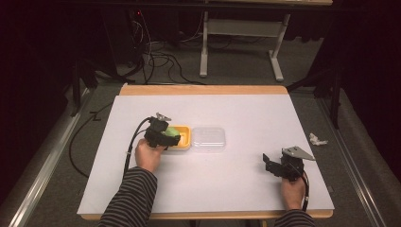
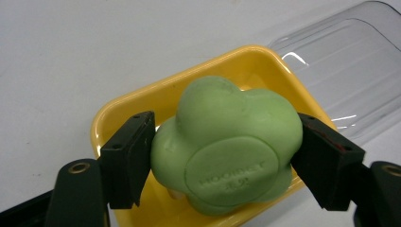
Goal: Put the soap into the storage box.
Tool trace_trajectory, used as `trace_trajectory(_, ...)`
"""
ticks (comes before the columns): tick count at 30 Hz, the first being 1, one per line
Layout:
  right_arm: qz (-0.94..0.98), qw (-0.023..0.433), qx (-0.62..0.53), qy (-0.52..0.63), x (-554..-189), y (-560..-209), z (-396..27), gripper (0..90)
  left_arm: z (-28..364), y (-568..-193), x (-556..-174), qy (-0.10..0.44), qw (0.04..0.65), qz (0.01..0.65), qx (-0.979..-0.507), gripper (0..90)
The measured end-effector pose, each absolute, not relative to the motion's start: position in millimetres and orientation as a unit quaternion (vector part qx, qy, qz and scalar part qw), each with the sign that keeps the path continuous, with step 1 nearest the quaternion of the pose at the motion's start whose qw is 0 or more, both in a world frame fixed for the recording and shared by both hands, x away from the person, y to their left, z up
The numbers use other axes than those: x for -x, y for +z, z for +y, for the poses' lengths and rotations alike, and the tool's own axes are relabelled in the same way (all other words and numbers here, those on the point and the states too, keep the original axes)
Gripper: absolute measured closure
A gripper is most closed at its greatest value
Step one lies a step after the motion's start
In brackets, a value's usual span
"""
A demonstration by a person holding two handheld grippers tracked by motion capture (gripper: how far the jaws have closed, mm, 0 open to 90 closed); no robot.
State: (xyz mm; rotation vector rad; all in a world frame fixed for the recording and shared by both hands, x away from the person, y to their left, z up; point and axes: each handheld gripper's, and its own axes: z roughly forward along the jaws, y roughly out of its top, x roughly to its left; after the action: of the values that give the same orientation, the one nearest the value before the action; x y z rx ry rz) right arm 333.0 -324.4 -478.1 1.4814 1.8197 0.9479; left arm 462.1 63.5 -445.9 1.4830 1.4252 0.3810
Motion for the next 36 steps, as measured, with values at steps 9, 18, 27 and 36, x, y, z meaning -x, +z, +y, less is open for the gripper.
trace_trajectory(9, 0.686, 0.301, -0.558, 0.357, -333.0, -478.1, -324.4, 20.1, 60.9, -453.4, -466.5, 0.168, 0.494, 0.592, -0.614, 27.4)
trace_trajectory(18, 0.687, 0.3, -0.558, 0.357, -333.2, -478.2, -324.3, 20.2, 61.4, -451.7, -470.6, 0.166, 0.511, 0.597, -0.596, 27.4)
trace_trajectory(27, 0.688, 0.3, -0.558, 0.355, -333.5, -478.2, -324.1, 20.2, 65.5, -445.8, -468.3, 0.174, 0.521, 0.592, -0.59, 24.7)
trace_trajectory(36, 0.687, 0.3, -0.558, 0.355, -333.4, -478.2, -324.2, 20.2, 72.2, -436.7, -458.6, 0.177, 0.532, 0.583, -0.589, 24.3)
